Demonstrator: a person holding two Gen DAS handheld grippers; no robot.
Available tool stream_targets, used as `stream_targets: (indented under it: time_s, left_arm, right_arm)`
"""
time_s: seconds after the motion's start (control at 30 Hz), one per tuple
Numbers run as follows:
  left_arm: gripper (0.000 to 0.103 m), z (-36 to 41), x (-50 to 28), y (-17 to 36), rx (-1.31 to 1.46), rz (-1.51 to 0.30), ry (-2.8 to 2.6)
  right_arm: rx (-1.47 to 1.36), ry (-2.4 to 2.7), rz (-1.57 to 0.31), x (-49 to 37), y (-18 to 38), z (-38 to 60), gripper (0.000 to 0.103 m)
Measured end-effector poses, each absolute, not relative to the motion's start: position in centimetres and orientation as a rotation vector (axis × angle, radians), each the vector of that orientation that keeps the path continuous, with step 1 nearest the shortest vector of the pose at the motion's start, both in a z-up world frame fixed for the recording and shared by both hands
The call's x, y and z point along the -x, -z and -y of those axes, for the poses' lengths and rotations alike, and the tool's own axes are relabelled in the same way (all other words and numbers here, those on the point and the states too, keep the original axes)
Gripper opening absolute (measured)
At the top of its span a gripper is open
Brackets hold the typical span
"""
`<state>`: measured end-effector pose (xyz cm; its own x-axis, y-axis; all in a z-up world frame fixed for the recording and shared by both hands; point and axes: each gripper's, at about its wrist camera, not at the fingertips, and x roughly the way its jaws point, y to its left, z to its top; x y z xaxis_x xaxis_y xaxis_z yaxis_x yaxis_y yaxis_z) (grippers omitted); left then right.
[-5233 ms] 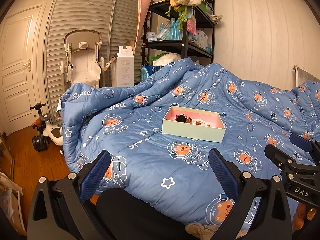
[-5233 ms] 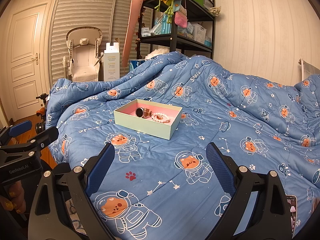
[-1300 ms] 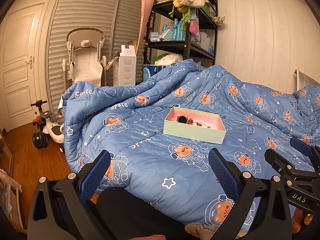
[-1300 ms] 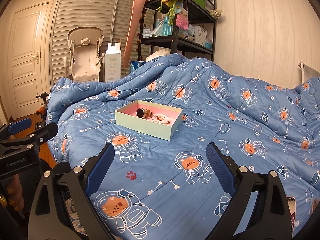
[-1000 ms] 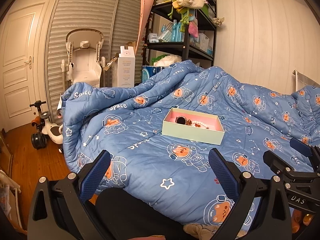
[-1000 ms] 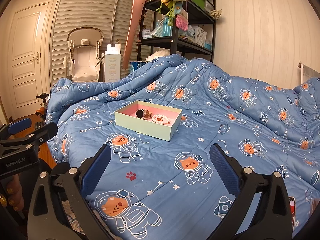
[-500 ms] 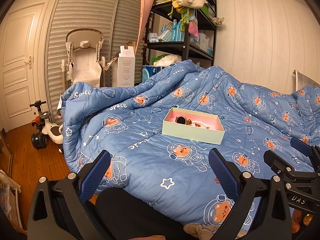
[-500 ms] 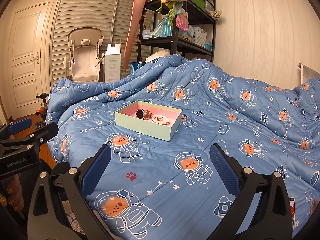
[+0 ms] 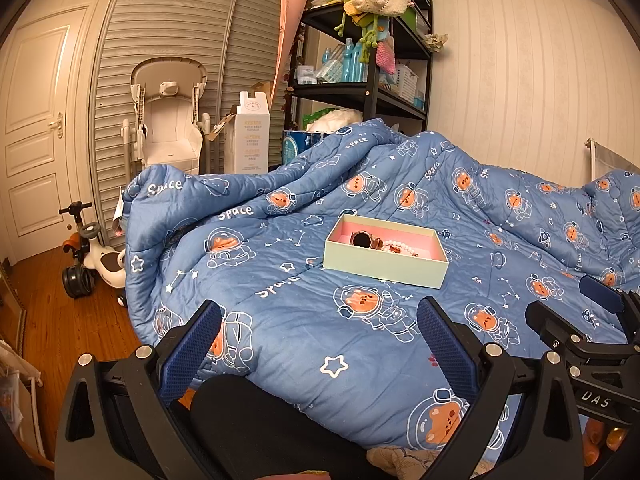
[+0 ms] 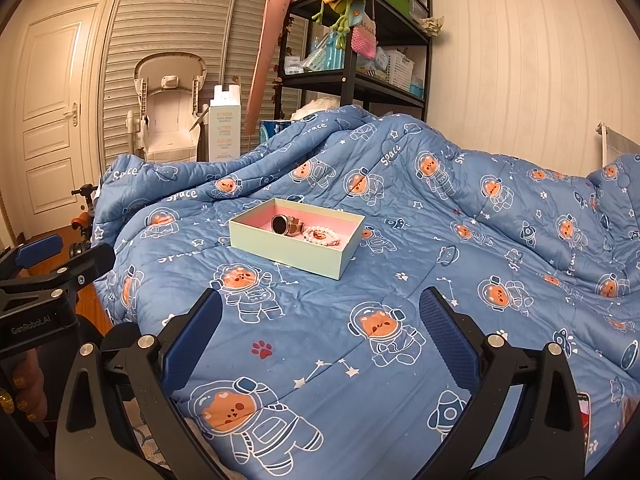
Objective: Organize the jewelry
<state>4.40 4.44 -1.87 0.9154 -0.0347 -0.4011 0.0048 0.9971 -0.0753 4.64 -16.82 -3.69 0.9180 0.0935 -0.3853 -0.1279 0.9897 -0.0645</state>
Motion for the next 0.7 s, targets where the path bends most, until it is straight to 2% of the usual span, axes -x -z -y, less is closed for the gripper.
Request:
stream_targets:
  time_s: [0.7]
  left_arm:
    - [0.096,-4.26,-4.37,1.85,0.064,-0.401,0.017]
  right_arm:
    - [0.09,-0.113,-0.392,-4.64,3.72,16.78,0.097]
